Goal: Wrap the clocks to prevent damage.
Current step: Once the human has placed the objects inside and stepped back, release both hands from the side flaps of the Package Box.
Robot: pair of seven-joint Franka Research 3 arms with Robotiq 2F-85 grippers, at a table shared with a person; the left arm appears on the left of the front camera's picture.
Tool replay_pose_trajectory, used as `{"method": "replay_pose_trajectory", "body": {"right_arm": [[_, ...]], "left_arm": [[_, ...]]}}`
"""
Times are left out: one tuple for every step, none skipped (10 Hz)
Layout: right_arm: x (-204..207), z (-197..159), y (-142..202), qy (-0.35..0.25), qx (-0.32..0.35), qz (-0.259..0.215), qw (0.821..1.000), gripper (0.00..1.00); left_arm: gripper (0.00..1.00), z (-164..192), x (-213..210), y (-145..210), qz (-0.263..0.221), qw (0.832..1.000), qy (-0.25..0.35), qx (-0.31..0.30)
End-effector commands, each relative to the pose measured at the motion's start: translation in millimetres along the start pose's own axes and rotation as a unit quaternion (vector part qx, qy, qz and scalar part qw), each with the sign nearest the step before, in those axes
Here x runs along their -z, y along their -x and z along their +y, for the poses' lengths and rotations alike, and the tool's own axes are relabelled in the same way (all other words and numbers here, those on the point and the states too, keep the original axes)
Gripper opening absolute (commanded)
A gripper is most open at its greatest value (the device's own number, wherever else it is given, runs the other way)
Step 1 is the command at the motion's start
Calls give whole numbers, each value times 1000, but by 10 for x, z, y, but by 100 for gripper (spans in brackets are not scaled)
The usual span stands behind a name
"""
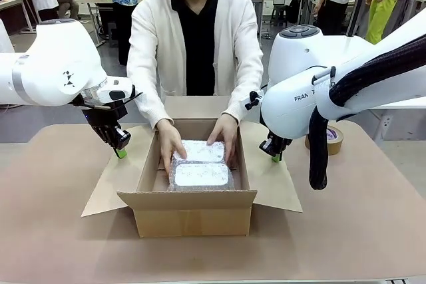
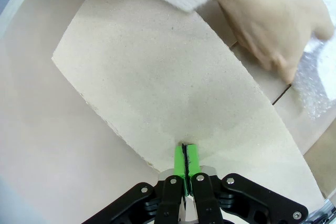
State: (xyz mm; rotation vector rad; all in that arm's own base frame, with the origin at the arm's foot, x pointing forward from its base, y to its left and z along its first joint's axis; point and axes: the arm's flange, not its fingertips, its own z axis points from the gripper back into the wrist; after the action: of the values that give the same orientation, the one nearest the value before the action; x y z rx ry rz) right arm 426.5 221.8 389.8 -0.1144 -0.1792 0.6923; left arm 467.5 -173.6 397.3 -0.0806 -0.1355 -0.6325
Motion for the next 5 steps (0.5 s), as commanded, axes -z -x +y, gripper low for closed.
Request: {"method": "replay_pose_trajectory", "body": {"right_arm": [[8,11,-1,2,-4,1,1000,4],[8,11,-1,2,-4,1,1000,4],[8,11,-1,2,-4,1,1000,4],[8,11,-1,2,-4,1,1000,4],[8,11,-1,2,-4,1,1000,4]], "left_arm": [[5,10,11,5,2,1000,1,0],[5,10,11,5,2,1000,1,0],[5,10,11,5,2,1000,1,0],[5,10,11,5,2,1000,1,0],[5,10,11,5,2,1000,1,0]]}}
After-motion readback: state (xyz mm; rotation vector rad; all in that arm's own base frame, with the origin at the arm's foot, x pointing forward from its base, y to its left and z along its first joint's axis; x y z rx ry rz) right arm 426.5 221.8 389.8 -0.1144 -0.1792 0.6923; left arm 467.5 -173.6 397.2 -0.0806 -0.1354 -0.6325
